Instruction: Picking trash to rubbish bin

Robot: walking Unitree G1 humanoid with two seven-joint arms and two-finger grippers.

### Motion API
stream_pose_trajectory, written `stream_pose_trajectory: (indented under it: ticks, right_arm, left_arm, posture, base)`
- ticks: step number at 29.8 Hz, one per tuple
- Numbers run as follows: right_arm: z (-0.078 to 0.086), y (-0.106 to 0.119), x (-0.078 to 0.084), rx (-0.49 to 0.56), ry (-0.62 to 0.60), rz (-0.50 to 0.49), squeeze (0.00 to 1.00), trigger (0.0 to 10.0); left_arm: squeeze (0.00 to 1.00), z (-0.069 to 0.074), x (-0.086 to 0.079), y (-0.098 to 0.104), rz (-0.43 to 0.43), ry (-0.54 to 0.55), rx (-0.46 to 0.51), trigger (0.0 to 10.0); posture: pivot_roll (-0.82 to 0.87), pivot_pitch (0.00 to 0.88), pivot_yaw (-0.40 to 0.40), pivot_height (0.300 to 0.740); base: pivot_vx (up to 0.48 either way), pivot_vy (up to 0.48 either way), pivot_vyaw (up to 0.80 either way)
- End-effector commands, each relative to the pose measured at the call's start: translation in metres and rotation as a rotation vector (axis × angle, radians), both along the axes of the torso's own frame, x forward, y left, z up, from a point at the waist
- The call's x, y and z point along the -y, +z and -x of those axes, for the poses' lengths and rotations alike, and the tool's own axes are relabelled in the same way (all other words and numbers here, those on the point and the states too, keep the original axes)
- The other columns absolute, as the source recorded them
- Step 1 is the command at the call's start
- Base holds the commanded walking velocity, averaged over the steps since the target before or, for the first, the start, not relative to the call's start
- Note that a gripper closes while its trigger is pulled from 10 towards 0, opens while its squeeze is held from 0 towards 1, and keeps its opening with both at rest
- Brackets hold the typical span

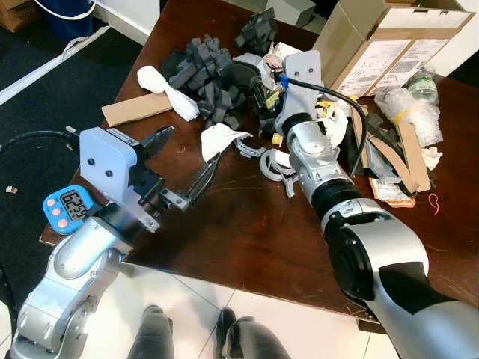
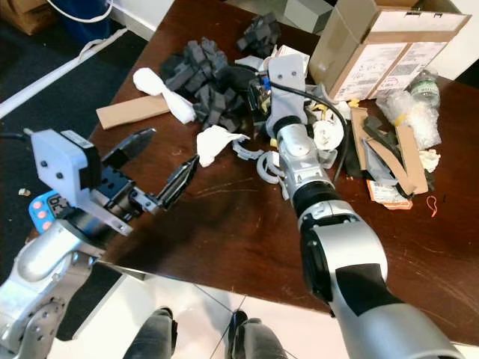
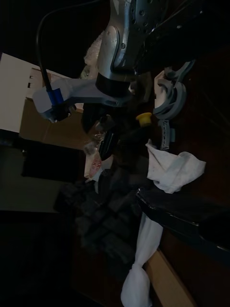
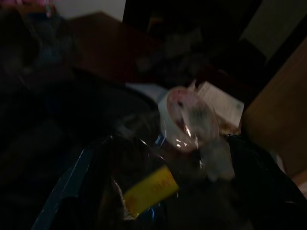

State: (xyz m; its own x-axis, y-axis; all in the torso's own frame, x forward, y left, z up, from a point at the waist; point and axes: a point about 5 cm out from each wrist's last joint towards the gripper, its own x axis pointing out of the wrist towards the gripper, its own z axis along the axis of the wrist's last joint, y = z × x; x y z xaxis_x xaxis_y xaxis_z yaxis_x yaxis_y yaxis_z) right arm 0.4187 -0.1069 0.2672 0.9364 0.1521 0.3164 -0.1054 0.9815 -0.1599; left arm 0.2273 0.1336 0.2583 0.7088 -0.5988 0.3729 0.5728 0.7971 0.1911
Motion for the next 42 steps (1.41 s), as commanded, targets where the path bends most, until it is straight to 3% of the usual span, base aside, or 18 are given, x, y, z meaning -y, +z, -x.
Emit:
stream_pose_trajectory:
  ticks: [1,5,13,14,15,30,37,42]
  right_arm:
    - [0.0,-0.02,0.012,-0.08,-0.037,0.003,0.0,10.0]
    - [0.002,-0.044,0.015,-0.166,-0.048,0.006,0.0,10.0]
    - [0.004,-0.063,0.017,-0.268,-0.072,-0.014,0.0,10.0]
    - [0.004,-0.064,0.017,-0.267,-0.072,-0.012,0.0,2.4]
    - [0.004,-0.064,0.017,-0.266,-0.063,-0.01,0.0,0.0]
    - [0.003,-0.055,0.015,-0.241,-0.033,-0.082,0.0,0.0]
    - [0.001,-0.04,0.016,-0.183,-0.001,-0.182,0.0,0.0]
    - [-0.001,-0.03,0.028,-0.155,-0.013,-0.31,0.0,0.0]
  left_arm:
    - [0.0,0.004,0.004,-0.002,-0.011,-0.03,-0.012,10.0]
    - [0.0,0.002,0.006,-0.001,-0.008,-0.046,-0.015,10.0]
    - [0.0,0.001,0.007,0.0,-0.011,-0.058,-0.021,10.0]
    - [0.0,0.001,0.008,0.0,-0.011,-0.06,-0.021,10.0]
    - [0.0,0.001,0.008,0.0,-0.011,-0.061,-0.021,10.0]
    - [0.0,-0.008,0.008,0.003,-0.015,-0.07,-0.002,10.0]
    - [0.0,-0.012,0.007,0.004,-0.019,-0.072,0.013,10.0]
    - [0.0,-0.016,0.008,0.007,-0.019,-0.08,0.027,10.0]
  posture:
    - [0.36,0.356,-0.19,0.74]
    - [0.35,0.358,-0.18,0.74]
    - [0.35,0.357,-0.172,0.74]
    - [0.35,0.353,-0.17,0.74]
    - [0.35,0.353,-0.169,0.74]
    - [0.34,0.302,-0.171,0.74]
    - [0.34,0.275,-0.166,0.74]
    - [0.34,0.253,-0.159,0.74]
  base:
    - [0.0,0.0,0.0]
    - [0.0,0.0,0.0]
    - [0.0,0.0,0.0]
    - [0.0,0.0,0.0]
    - [0.0,0.0,0.0]
    - [0.0,0.0,0.0]
    - [0.0,0.0,0.0]
    - [0.0,0.0,0.0]
